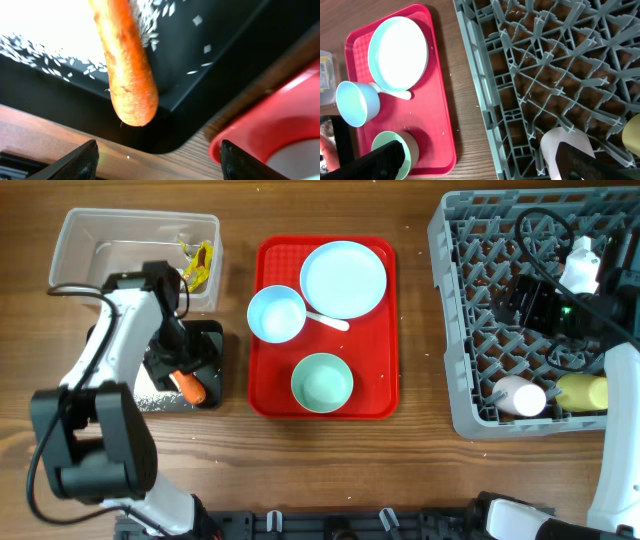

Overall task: Sort waste into correct bins and load items into the dishwasher rack
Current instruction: 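Carry the carrot to the black tray and release it, then grasp the light blue bowl on the red tray with the right gripper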

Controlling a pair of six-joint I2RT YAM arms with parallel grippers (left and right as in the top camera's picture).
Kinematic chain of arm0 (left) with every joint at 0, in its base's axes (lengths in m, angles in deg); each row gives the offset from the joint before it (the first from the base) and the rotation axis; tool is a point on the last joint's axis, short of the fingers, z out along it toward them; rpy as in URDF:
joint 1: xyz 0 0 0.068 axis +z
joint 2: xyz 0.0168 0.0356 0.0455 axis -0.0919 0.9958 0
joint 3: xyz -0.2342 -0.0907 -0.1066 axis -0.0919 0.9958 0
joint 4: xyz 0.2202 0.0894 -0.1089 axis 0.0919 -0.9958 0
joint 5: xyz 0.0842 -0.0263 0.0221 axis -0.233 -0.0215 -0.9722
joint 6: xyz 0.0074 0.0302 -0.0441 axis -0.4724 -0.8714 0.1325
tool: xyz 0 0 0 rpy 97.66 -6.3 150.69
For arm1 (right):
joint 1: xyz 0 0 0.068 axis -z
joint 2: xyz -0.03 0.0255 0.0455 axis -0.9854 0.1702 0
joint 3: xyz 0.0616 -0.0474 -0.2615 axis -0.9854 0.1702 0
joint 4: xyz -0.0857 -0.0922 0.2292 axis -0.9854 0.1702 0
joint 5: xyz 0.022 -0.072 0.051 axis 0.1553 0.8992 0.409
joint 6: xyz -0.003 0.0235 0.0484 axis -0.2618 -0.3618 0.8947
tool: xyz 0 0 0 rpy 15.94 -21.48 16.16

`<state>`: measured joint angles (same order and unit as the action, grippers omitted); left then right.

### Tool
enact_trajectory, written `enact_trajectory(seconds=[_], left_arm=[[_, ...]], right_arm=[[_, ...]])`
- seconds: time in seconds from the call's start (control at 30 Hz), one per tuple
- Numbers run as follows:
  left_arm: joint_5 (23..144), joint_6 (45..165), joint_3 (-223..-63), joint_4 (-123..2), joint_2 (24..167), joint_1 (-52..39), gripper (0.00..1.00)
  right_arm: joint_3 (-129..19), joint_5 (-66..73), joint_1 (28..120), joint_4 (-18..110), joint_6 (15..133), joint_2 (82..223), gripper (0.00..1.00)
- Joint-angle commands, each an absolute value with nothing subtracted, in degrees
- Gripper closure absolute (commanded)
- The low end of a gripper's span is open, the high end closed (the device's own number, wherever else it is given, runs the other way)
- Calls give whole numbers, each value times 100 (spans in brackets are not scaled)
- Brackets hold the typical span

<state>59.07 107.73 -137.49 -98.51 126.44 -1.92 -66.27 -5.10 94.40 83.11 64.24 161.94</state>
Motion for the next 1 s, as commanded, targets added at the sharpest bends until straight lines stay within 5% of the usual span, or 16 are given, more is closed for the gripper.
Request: enact_trajectory(seconds=[0.0,0.23,0.43,0.73,0.97], left_arm=[[6003,10611,-14532,-9724,11599,-288,27],[5999,10012,-14486,-7676,11490,-1886,24],[5640,9922,-14486,-7211,12510,-2878,22],[5111,11310,-14492,-7797,11391,-2030,14],[5094,11802,-14490,-8223,11262,-850,4]], right_arm=[[-6599,-455,9464,8313,6317,16238,0],[-6599,-477,9462,8276,6326,16238,0],[-6599,-1129,9164,7852,6396,16249,2],[-6599,-1037,6260,5050,8343,17901,2],[-6601,-1054,5003,4187,8706,19665,8]])
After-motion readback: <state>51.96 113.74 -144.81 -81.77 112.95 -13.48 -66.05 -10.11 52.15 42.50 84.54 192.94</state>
